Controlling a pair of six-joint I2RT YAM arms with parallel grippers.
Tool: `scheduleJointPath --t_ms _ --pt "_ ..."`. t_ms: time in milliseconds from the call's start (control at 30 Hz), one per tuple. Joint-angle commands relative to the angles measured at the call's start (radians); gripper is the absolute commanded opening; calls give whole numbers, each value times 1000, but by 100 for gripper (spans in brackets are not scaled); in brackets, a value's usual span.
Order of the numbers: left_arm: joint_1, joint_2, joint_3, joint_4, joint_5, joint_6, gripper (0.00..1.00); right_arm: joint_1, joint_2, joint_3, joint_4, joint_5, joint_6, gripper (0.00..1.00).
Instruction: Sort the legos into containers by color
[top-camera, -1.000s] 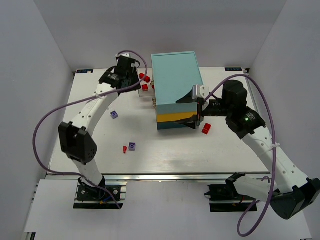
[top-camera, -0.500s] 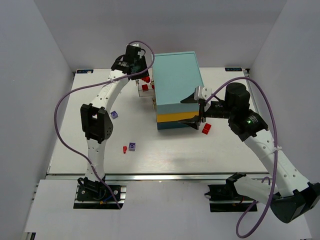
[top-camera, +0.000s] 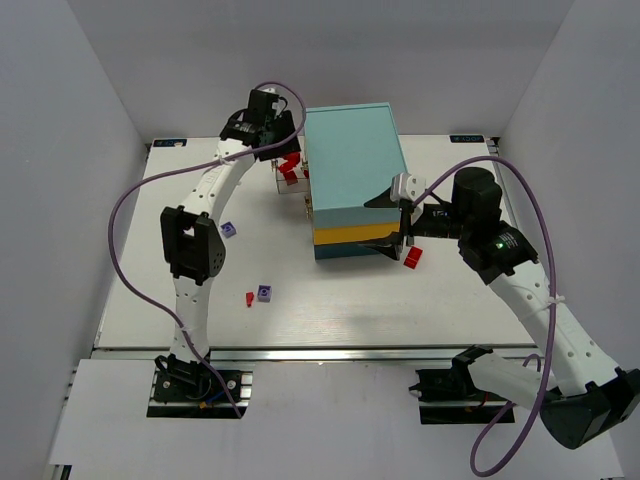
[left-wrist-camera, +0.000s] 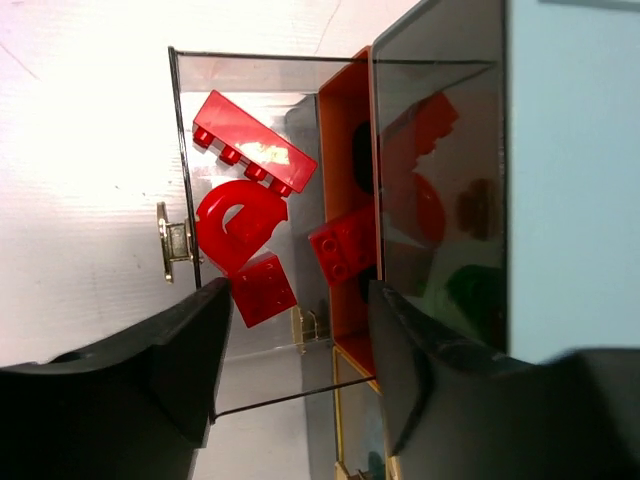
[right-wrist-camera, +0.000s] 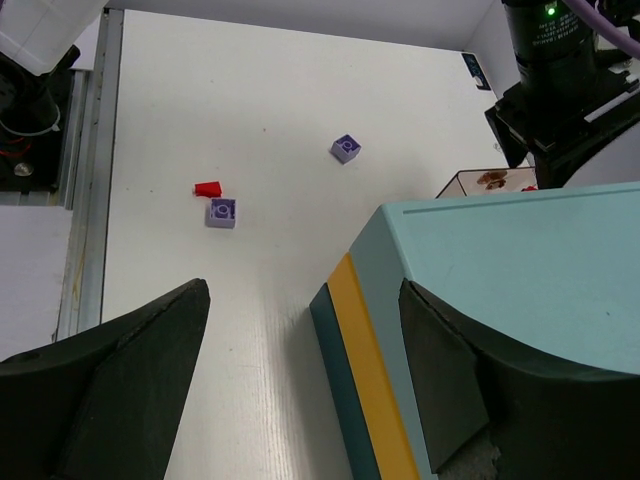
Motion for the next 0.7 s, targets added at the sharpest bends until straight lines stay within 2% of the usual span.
scheduleJointPath --t_ms 0,67,100,167,200,233,267,300,367,400,467,500,633,667 --pt "12 -110 53 21 10 -15 64 -8 -9 -1 16 25 20 81" --pt "21 -147 37 18 -1 -21 53 -7 -10 -5 35 71 81 79" --pt "21 -168 27 7 -17 -29 40 -7 -13 -18 59 133 105 75" --pt "30 -259 -53 6 -28 -34 26 -15 -35 -43 102 196 171 70" --pt "30 -295 -91 1 -36 -44 15 -16 -41 -72 137 250 187 63" --pt "30 -379 -134 0 -33 -50 12 -21 -61 -84 151 275 201 58" --pt "30 -471 -233 4 -19 -61 5 -21 -78 -107 173 307 225 49" --pt "30 -472 -293 6 -19 -72 5 -24 -78 -107 179 313 225 46" --pt "30 -623 -415 6 13 -98 3 -27 -96 -139 187 313 228 41" --pt "30 -677 -546 3 22 -133 2 -27 -105 -146 187 309 228 40" --pt "30 -821 -672 -19 31 -173 4 -33 -112 -163 184 303 228 39" --pt "30 -863 -784 -34 63 -216 6 -31 -115 -167 185 303 230 40" --pt "10 -1038 -1010 -135 47 -352 24 -31 -113 -181 185 309 222 45" --pt "10 -1091 -1047 -163 15 -400 39 -31 -115 -178 174 310 216 47"
